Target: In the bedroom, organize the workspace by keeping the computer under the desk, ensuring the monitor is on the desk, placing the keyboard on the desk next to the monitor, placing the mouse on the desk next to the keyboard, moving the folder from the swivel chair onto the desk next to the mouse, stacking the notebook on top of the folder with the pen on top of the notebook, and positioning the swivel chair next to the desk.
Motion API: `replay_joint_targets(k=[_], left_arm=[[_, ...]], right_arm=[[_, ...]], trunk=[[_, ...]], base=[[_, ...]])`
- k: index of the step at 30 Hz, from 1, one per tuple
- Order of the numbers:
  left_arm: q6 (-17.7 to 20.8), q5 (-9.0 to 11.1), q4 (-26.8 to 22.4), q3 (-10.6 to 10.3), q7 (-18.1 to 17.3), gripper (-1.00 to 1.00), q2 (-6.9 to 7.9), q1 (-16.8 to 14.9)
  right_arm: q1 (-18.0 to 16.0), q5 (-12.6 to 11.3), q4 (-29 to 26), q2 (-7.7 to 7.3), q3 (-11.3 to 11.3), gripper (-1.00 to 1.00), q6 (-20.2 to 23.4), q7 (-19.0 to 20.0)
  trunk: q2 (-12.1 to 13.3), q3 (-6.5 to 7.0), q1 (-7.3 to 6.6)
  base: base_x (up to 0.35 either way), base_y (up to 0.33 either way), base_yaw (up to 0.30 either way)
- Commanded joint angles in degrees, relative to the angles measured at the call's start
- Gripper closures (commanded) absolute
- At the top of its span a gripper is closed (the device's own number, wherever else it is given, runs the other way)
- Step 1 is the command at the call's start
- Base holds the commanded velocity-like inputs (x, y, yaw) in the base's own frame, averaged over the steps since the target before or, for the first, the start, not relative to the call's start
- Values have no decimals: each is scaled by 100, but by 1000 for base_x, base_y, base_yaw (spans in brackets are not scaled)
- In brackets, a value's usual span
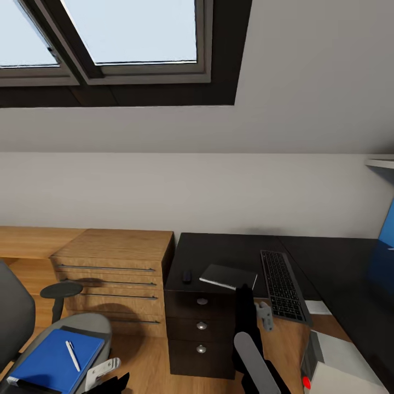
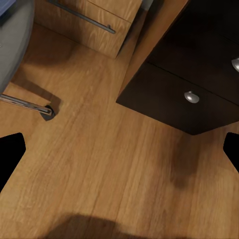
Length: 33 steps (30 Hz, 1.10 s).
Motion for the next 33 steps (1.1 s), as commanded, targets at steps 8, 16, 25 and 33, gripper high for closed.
replay_joint_targets(k=[8, 16, 25, 33], left_arm=[[10, 60, -14, -17, 54, -100, 7, -1], [10, 60, -14, -18, 54, -100, 7, 0], [10, 53, -18, -17, 61, -100, 7, 0], [15, 59, -30, -33, 57, -100, 7, -1]], right_arm=[[-5, -26, -4, 0, -16, 100, -33, 3], [-5, -26, 3, 0, -18, 100, -25, 3], [-5, -26, 5, 0, -21, 100, -28, 3], [-5, -26, -8, 0, -31, 100, -30, 3]], trunk=[[-5, -6, 1], [-5, -6, 1], [-5, -6, 1], [-5, -6, 1]], base=[[0, 0, -71], [0, 0, -23], [0, 0, -2], [0, 0, 0]])
